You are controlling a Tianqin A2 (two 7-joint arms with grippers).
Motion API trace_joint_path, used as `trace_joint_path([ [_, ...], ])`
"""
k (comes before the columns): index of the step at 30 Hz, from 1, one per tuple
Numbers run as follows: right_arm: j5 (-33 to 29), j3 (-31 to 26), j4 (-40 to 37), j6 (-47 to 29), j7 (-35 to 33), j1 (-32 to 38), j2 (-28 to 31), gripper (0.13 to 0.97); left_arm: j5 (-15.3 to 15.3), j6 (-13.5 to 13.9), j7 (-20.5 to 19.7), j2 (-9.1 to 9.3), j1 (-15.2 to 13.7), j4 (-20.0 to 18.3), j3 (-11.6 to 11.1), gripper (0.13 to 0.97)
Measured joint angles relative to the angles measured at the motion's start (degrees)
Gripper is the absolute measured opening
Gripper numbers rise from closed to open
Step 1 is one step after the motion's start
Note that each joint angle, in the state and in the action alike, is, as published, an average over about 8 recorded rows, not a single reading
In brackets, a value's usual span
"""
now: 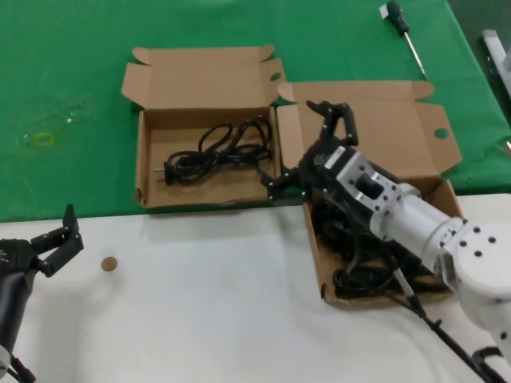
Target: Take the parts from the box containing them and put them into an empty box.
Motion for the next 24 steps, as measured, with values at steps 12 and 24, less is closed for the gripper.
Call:
trace_joint_path([
  [12,4.1,4.6,5.5,6.5,4.5,-8.7,-0.3,0.966,0.0,0.0,0.0,0.00,0.0,0.0,0.0,0.941],
  [24,8.3,9.3,11.0,13.1,9.0,-17.4,-0.6,0.966,0.0,0.0,0.0,0.00,0.0,0.0,0.0,0.966],
])
